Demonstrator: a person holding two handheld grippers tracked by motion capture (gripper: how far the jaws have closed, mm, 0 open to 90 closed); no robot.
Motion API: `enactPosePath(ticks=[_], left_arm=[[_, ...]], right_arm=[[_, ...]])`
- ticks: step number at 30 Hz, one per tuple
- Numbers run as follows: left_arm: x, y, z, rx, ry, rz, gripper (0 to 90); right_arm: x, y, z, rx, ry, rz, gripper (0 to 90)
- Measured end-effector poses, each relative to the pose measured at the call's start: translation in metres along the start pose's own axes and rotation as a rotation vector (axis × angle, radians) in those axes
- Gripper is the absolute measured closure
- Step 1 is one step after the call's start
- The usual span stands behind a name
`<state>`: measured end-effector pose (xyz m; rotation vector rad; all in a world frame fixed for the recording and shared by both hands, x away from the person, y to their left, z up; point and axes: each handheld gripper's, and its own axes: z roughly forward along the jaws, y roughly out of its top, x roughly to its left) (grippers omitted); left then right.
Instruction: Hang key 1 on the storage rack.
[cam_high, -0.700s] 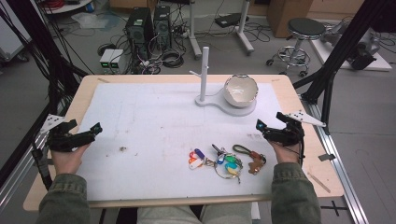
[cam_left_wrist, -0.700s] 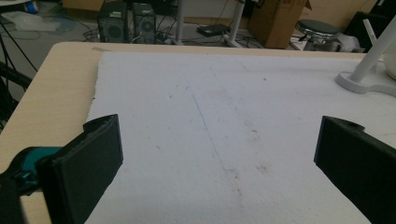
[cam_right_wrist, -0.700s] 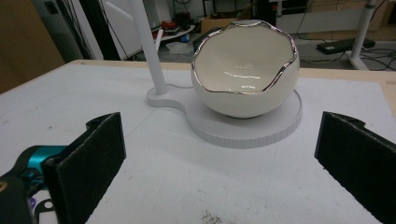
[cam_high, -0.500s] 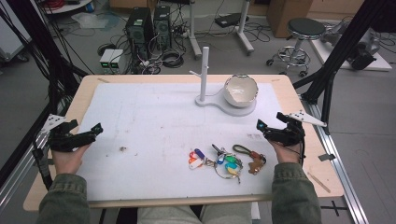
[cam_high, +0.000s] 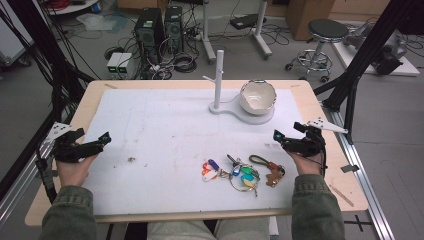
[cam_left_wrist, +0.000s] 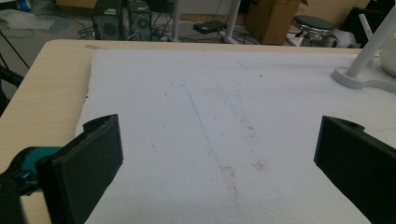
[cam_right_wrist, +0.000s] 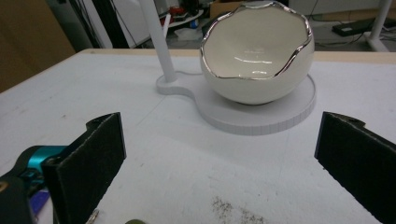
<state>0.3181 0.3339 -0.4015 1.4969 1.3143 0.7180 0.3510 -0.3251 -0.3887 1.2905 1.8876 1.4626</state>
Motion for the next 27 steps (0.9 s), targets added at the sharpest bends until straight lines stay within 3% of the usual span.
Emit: enactPosePath(ticks=[13,14,27], left_arm=[[-0.001,-0.001,0.002,0.015,-0.005,0.013,1.7],[-0.002,-0.001,0.003,0.014,-0.006,0.011,1.7],[-0.003,-0.002,0.005,0.029,-0.001,0.033,1.7]], right_arm=[[0.011,-0.001,0.004,0.122,0.047,-0.062,1.0],[0.013,-0.002,0.006,0.155,0.056,-0.075,1.0],[0.026,-0.009,0.017,0.324,0.102,-0.151,1.1]])
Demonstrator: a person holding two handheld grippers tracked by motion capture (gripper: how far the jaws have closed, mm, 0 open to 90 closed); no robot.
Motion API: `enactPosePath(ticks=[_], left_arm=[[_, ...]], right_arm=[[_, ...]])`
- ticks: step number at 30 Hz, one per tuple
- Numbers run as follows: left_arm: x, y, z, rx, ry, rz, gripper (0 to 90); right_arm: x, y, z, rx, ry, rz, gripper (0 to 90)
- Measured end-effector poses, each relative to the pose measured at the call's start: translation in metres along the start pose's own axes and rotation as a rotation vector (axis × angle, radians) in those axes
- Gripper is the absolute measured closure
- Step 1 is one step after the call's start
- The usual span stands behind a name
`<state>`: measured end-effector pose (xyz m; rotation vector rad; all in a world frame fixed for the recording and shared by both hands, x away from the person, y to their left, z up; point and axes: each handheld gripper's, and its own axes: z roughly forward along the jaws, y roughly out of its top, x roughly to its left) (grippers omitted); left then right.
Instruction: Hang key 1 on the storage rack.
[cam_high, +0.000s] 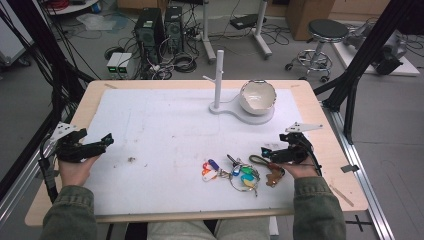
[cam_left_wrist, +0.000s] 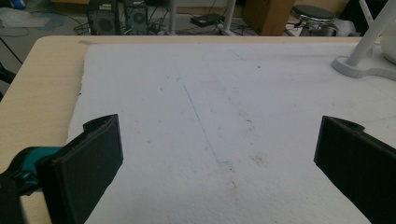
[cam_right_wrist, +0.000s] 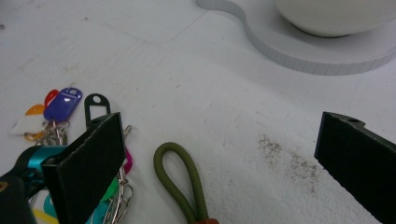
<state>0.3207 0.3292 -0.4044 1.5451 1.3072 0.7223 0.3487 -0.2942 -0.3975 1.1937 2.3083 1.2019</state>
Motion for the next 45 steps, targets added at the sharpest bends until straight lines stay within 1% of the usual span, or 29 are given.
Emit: enactPosePath(ticks=[4,6,9,11,14,17,18,20,21,22,23,24,25,26,27,28,29,30,31,33,34,36,37,40,41,42,43,44,45], left_arm=[[0.000,0.000,-0.001,-0.009,0.000,-0.004,1.7],[0.000,0.000,-0.001,-0.005,0.002,-0.003,1.7],[0.000,0.000,0.000,-0.005,0.000,-0.003,1.7],[0.000,0.000,0.000,-0.001,0.001,0.001,1.7],[0.000,0.000,0.000,-0.007,0.000,-0.001,1.7],[0.000,0.000,0.000,-0.009,0.000,-0.002,1.7],[0.000,0.000,0.000,-0.008,0.000,-0.002,1.7],[0.000,0.000,0.000,-0.006,-0.002,0.000,1.7],[0.000,0.000,0.000,-0.005,-0.002,0.000,1.7],[0.000,0.000,0.000,-0.006,-0.003,0.001,1.7],[-0.001,0.000,0.000,-0.005,-0.003,0.003,1.7],[-0.001,0.000,0.000,-0.005,-0.004,0.002,1.7],[-0.001,0.000,0.000,-0.006,-0.005,0.002,1.7],[0.000,0.000,0.000,-0.006,-0.007,0.002,1.7],[0.000,0.000,0.000,-0.006,-0.008,0.002,1.7],[-0.001,0.000,0.000,-0.005,-0.008,0.003,1.7],[0.000,0.000,0.000,-0.005,-0.009,0.004,1.7],[-0.001,0.000,0.000,-0.005,-0.010,0.005,1.7],[-0.001,0.000,0.000,-0.005,-0.010,0.005,1.7],[0.000,0.000,0.000,-0.005,-0.009,0.004,1.7],[0.000,0.000,0.000,-0.006,-0.009,0.004,1.7],[0.000,0.000,0.001,-0.008,-0.011,0.002,1.7],[0.000,0.000,0.001,-0.008,-0.011,0.002,1.7],[-0.001,0.000,0.001,-0.005,-0.010,0.003,1.7],[-0.001,0.000,0.001,-0.005,-0.010,0.003,1.7],[-0.001,0.000,0.001,-0.006,-0.011,0.001,1.7],[-0.001,0.000,0.001,-0.006,-0.012,0.002,1.7],[-0.001,0.000,0.001,-0.005,-0.012,0.004,1.7],[-0.001,0.000,0.001,-0.004,-0.013,0.005,1.7]], right_arm=[[0.002,0.000,0.003,0.048,0.018,-0.007,1.1],[0.002,-0.001,0.005,0.072,0.028,-0.017,1.1],[0.003,-0.002,0.007,0.120,0.041,-0.025,1.1],[0.003,-0.002,0.007,0.148,0.043,-0.036,1.1],[0.002,-0.003,0.006,0.175,0.045,-0.031,1.1],[0.002,-0.004,0.005,0.217,0.058,-0.041,1.1],[0.002,-0.004,0.005,0.217,0.058,-0.041,1.1],[0.003,-0.004,0.005,0.245,0.059,-0.049,1.1],[0.004,-0.005,0.005,0.272,0.059,-0.057,1.1],[0.004,-0.005,0.005,0.272,0.059,-0.057,1.1],[0.004,-0.007,0.005,0.304,0.068,-0.072,4.7],[0.004,-0.007,0.005,0.304,0.068,-0.072,4.7],[0.005,-0.007,0.005,0.319,0.065,-0.066,4.8],[0.004,-0.008,0.006,0.338,0.068,-0.077,5.6],[0.004,-0.008,0.006,0.349,0.070,-0.076,7.9],[0.004,-0.008,0.006,0.353,0.069,-0.073,12.6],[0.004,-0.008,0.006,0.353,0.069,-0.073,12.6],[0.002,-0.008,0.005,0.372,0.067,-0.063,20.2],[0.002,-0.009,0.004,0.373,0.060,-0.063,20.5],[0.000,-0.010,0.003,0.382,0.052,-0.051,24.9],[-0.001,-0.011,0.004,0.374,0.053,-0.067,26.4],[-0.003,-0.012,0.003,0.380,0.048,-0.071,29.6],[-0.002,-0.012,0.003,0.390,0.046,-0.058,31.6],[-0.002,-0.013,0.004,0.410,0.051,-0.061,38.0],[-0.002,-0.013,0.004,0.410,0.051,-0.061,38.0],[-0.001,-0.014,0.005,0.420,0.037,-0.064,43.8],[-0.001,-0.013,0.006,0.425,0.034,-0.062,45.9],[-0.001,-0.013,0.006,0.425,0.034,-0.062,45.9],[-0.001,-0.014,0.006,0.432,0.033,-0.059,49.0]])
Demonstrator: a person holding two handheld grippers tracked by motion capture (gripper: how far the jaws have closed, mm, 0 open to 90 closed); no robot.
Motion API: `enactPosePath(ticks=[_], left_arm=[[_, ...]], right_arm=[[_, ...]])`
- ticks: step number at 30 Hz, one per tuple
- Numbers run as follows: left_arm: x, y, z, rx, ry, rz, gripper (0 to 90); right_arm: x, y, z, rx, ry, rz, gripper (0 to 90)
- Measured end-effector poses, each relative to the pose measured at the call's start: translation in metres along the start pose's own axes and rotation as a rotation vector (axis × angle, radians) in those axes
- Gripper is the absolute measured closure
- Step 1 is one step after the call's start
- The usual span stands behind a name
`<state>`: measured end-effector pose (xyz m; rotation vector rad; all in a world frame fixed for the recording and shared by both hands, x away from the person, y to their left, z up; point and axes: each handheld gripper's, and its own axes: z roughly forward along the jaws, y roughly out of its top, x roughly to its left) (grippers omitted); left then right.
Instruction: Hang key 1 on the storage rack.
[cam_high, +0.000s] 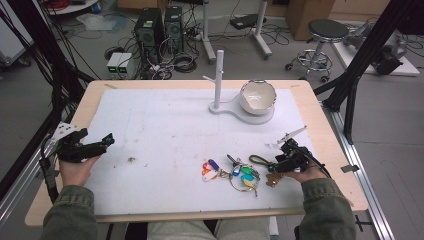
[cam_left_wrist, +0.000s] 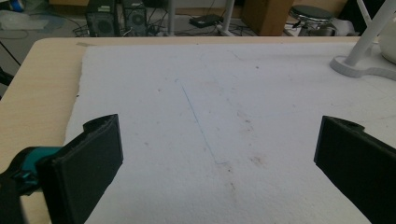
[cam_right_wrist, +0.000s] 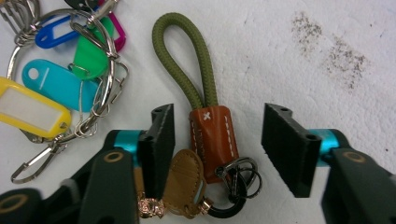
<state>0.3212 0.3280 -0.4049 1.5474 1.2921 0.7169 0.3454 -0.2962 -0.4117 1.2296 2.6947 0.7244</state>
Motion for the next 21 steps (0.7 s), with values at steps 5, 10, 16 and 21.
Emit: enactPosePath(ticks=[5,10,16,21], left_arm=[[0.0005,0.0000,-0.0002,-0.002,0.003,0.000,1.7],[0.0008,0.0001,-0.0006,-0.003,0.001,0.001,1.7],[0.0011,0.0002,-0.0005,-0.006,0.001,-0.003,1.7],[0.0011,0.0001,-0.0004,-0.008,0.001,-0.005,1.7]], right_arm=[[-0.0004,-0.0003,0.0021,0.021,0.017,0.006,63.5],[0.0038,0.0017,0.0004,0.024,0.004,-0.036,73.4],[0.0051,0.0010,-0.0040,-0.002,0.003,-0.038,78.5],[0.0055,0.0016,-0.0062,-0.032,0.026,-0.041,79.3]])
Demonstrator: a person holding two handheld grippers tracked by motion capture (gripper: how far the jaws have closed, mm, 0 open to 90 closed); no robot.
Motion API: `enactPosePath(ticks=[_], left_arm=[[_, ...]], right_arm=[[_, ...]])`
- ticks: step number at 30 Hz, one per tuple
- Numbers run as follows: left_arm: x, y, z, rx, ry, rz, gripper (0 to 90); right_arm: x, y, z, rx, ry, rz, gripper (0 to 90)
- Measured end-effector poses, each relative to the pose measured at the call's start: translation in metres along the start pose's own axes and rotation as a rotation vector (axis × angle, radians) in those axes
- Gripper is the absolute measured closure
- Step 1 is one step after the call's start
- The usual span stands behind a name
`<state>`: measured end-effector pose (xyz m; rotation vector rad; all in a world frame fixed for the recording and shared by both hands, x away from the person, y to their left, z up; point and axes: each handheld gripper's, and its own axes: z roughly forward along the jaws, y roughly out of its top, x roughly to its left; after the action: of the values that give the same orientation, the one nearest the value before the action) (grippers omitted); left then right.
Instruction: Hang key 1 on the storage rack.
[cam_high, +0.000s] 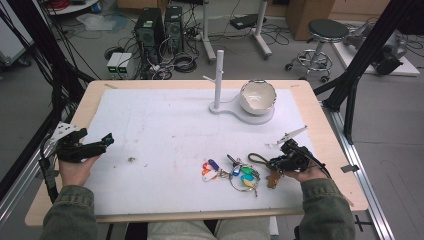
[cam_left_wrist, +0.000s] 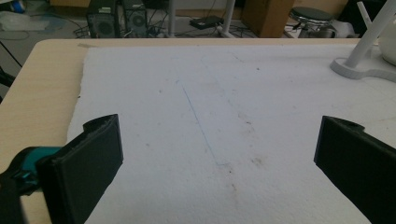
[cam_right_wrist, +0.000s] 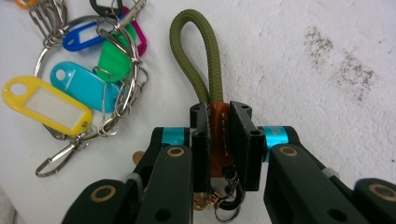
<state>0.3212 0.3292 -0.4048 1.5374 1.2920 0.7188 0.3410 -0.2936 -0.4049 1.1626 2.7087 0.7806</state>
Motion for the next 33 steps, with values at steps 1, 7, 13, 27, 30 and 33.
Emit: enactPosePath(ticks=[1,7,13,27,30,33], left_arm=[[0.000,0.000,0.000,0.000,-0.001,-0.001,1.7],[0.000,0.000,-0.001,-0.003,-0.009,-0.010,1.7],[-0.001,0.000,-0.001,-0.011,-0.015,-0.017,1.7],[-0.002,-0.001,-0.005,-0.020,-0.020,-0.014,1.7],[-0.002,-0.001,-0.005,-0.020,-0.022,-0.016,1.7],[-0.001,-0.001,-0.004,-0.022,-0.021,-0.021,1.7]], right_arm=[[0.000,0.000,-0.001,-0.008,-0.009,0.004,79.4],[0.001,0.003,-0.002,-0.061,-0.024,0.031,79.6],[0.001,0.009,-0.005,-0.100,-0.019,0.045,79.6],[0.008,0.049,-0.041,-0.163,-0.017,0.047,79.5],[0.007,0.053,-0.044,-0.173,-0.007,0.054,79.5],[0.004,0.060,-0.048,-0.187,-0.004,0.061,79.5]])
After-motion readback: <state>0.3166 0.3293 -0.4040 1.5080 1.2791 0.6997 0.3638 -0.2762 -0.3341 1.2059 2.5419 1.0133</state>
